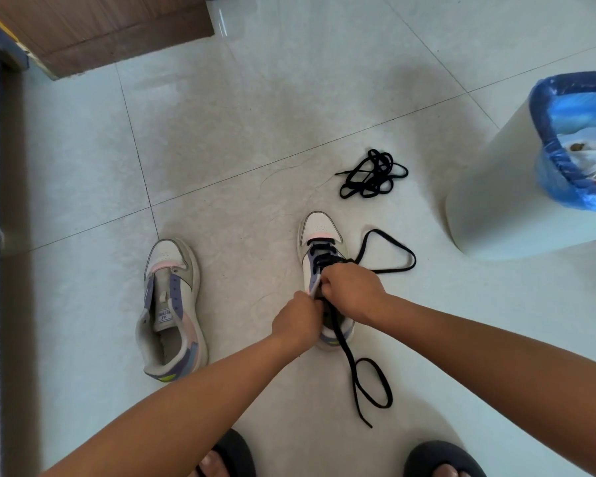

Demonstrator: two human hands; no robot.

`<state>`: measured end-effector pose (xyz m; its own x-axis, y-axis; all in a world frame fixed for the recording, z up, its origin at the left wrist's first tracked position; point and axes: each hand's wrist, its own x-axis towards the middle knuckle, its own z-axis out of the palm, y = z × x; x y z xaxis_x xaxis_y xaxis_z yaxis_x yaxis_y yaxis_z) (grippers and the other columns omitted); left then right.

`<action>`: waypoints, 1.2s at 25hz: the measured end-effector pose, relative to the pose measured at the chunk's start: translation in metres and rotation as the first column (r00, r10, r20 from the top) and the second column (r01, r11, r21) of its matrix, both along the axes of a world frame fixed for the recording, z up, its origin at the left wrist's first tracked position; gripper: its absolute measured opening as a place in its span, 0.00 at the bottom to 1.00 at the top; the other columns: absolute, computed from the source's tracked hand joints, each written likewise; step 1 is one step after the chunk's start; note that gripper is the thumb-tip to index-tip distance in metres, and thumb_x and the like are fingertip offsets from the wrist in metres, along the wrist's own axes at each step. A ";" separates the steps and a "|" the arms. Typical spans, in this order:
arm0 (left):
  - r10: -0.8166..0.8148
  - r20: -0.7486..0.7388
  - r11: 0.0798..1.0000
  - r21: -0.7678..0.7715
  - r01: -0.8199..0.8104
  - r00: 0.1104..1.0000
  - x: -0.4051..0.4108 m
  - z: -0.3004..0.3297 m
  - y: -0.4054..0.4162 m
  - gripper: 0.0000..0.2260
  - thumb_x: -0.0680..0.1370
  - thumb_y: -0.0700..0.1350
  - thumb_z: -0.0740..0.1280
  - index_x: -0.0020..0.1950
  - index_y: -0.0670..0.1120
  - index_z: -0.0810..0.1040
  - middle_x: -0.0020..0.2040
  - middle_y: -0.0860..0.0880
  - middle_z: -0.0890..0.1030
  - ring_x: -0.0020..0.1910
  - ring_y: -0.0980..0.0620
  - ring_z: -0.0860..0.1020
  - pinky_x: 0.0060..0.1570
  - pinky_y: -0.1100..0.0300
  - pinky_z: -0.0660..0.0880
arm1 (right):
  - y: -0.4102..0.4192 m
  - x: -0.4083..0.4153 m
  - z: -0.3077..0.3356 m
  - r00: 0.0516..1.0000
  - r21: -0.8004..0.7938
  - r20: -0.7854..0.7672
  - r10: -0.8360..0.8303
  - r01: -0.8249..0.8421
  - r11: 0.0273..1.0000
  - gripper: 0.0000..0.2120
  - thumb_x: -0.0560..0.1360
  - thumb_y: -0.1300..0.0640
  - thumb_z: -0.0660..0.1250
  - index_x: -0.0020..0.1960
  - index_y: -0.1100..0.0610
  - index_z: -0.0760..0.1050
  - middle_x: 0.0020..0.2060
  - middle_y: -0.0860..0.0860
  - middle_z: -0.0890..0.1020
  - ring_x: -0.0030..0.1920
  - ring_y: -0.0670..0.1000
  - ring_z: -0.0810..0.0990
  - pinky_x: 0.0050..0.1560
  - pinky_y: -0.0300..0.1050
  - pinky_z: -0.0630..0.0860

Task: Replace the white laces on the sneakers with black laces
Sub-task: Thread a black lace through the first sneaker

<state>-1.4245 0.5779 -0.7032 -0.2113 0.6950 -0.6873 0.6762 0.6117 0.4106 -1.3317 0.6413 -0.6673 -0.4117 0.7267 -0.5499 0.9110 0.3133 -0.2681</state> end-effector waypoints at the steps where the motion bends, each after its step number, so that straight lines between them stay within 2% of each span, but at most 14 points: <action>1: -0.008 0.004 1.000 -0.004 0.008 1.000 0.000 -0.001 0.000 0.16 0.82 0.49 0.53 0.57 0.37 0.69 0.55 0.40 0.77 0.52 0.42 0.76 0.42 0.58 0.67 | -0.004 0.003 0.001 0.999 0.015 0.013 0.041 -0.041 0.999 0.12 0.77 0.61 0.57 0.35 0.56 0.67 0.36 0.52 0.74 0.38 0.53 0.71 0.27 0.41 0.58; 3: -0.028 0.002 1.000 -0.013 0.028 1.000 0.000 -0.003 0.000 0.16 0.82 0.49 0.53 0.57 0.37 0.70 0.55 0.40 0.77 0.53 0.42 0.76 0.42 0.58 0.67 | -0.011 0.009 0.004 0.991 0.023 0.038 0.128 -0.129 0.991 0.09 0.78 0.61 0.56 0.45 0.57 0.74 0.42 0.55 0.78 0.39 0.52 0.71 0.27 0.40 0.58; 5: -0.023 0.010 0.999 -0.030 0.023 1.000 0.001 -0.004 0.000 0.16 0.82 0.49 0.53 0.57 0.37 0.70 0.55 0.40 0.77 0.52 0.42 0.76 0.42 0.58 0.68 | -0.015 0.016 0.008 0.989 0.003 0.009 0.149 -0.149 0.989 0.11 0.79 0.59 0.55 0.51 0.57 0.76 0.46 0.55 0.80 0.40 0.53 0.72 0.30 0.42 0.62; 7: -0.052 0.014 0.997 -0.052 0.053 0.999 0.000 -0.001 0.000 0.16 0.82 0.50 0.53 0.58 0.38 0.69 0.56 0.40 0.77 0.53 0.41 0.76 0.43 0.57 0.67 | -0.015 0.021 0.012 0.993 -0.008 -0.096 0.069 -0.070 0.997 0.11 0.80 0.55 0.56 0.52 0.56 0.75 0.47 0.54 0.81 0.44 0.54 0.76 0.37 0.43 0.66; 9: -0.151 -0.033 0.987 -0.061 0.149 0.988 -0.004 0.007 0.003 0.16 0.81 0.52 0.53 0.58 0.40 0.67 0.55 0.41 0.77 0.53 0.41 0.76 0.43 0.56 0.67 | -0.008 0.027 0.015 0.969 0.038 -0.225 -0.105 0.116 0.993 0.11 0.80 0.51 0.57 0.56 0.54 0.75 0.46 0.52 0.82 0.46 0.53 0.78 0.40 0.43 0.69; 11: -0.202 -0.113 0.977 0.041 0.207 0.973 -0.010 0.019 0.012 0.17 0.80 0.55 0.54 0.58 0.43 0.67 0.51 0.44 0.77 0.49 0.44 0.76 0.42 0.56 0.68 | 0.007 0.034 0.010 0.928 0.044 -0.287 -0.238 0.261 0.964 0.12 0.80 0.50 0.58 0.60 0.53 0.72 0.46 0.52 0.81 0.45 0.52 0.78 0.41 0.44 0.71; 13: -0.208 -0.152 0.939 0.244 0.241 0.966 -0.015 0.028 0.027 0.14 0.80 0.54 0.55 0.58 0.45 0.69 0.49 0.48 0.75 0.46 0.48 0.75 0.41 0.56 0.69 | 0.020 0.037 0.000 0.939 -0.004 -0.257 -0.229 0.236 0.972 0.14 0.79 0.50 0.60 0.62 0.53 0.71 0.52 0.53 0.77 0.49 0.52 0.76 0.47 0.47 0.73; 14: -0.247 -0.177 0.902 0.317 0.292 0.953 -0.017 0.029 0.035 0.13 0.81 0.52 0.56 0.58 0.45 0.71 0.50 0.48 0.75 0.47 0.48 0.75 0.42 0.56 0.70 | 0.025 0.037 -0.006 0.950 -0.034 -0.236 -0.202 0.200 0.979 0.13 0.78 0.50 0.61 0.60 0.54 0.72 0.54 0.54 0.75 0.52 0.53 0.75 0.51 0.49 0.73; 16: -0.345 -0.215 0.853 0.334 0.401 0.914 -0.018 0.027 0.047 0.11 0.80 0.48 0.58 0.59 0.45 0.74 0.55 0.46 0.74 0.50 0.48 0.75 0.46 0.55 0.72 | 0.031 0.034 -0.014 0.958 -0.080 -0.224 -0.181 0.167 0.983 0.09 0.78 0.52 0.62 0.53 0.57 0.74 0.53 0.55 0.74 0.53 0.55 0.74 0.56 0.52 0.73; 19: -0.392 -0.191 0.860 0.273 0.432 0.900 -0.014 0.026 0.059 0.11 0.79 0.44 0.60 0.56 0.43 0.78 0.53 0.45 0.74 0.50 0.45 0.76 0.46 0.55 0.73 | 0.036 0.036 -0.013 0.962 -0.117 -0.227 -0.152 0.128 0.985 0.06 0.79 0.54 0.61 0.46 0.55 0.69 0.45 0.51 0.74 0.48 0.54 0.74 0.51 0.52 0.72; 23: -0.360 -0.117 0.896 0.233 0.378 0.926 -0.015 0.029 0.074 0.09 0.74 0.37 0.62 0.47 0.38 0.82 0.47 0.41 0.81 0.47 0.43 0.79 0.45 0.53 0.75 | 0.031 0.043 -0.013 0.974 -0.052 -0.213 -0.069 0.060 0.997 0.05 0.80 0.54 0.59 0.46 0.53 0.64 0.34 0.43 0.69 0.40 0.51 0.70 0.43 0.45 0.63; 25: -0.343 -0.105 0.906 0.226 0.358 0.934 -0.017 0.030 0.077 0.08 0.74 0.37 0.63 0.45 0.39 0.82 0.47 0.41 0.82 0.47 0.44 0.79 0.46 0.54 0.75 | 0.027 0.045 -0.015 0.958 -0.060 -0.275 -0.083 0.069 0.996 0.03 0.79 0.55 0.59 0.50 0.54 0.66 0.32 0.44 0.71 0.38 0.52 0.72 0.41 0.45 0.66; 27: -0.322 -0.147 0.910 0.226 0.349 0.935 -0.017 0.030 0.076 0.07 0.74 0.38 0.63 0.43 0.38 0.81 0.44 0.41 0.82 0.43 0.45 0.79 0.41 0.56 0.73 | 0.026 0.045 -0.015 0.935 -0.103 -0.333 -0.125 0.096 0.990 0.06 0.79 0.55 0.60 0.55 0.55 0.67 0.33 0.48 0.76 0.36 0.52 0.73 0.40 0.48 0.70; 30: -0.347 -0.319 0.891 0.180 0.416 0.882 -0.012 0.033 0.069 0.06 0.77 0.38 0.61 0.43 0.40 0.77 0.39 0.44 0.75 0.41 0.45 0.76 0.37 0.58 0.68 | 0.027 0.044 -0.016 0.932 -0.123 -0.328 -0.153 0.119 0.985 0.07 0.79 0.54 0.60 0.55 0.55 0.71 0.39 0.52 0.79 0.40 0.53 0.76 0.45 0.50 0.73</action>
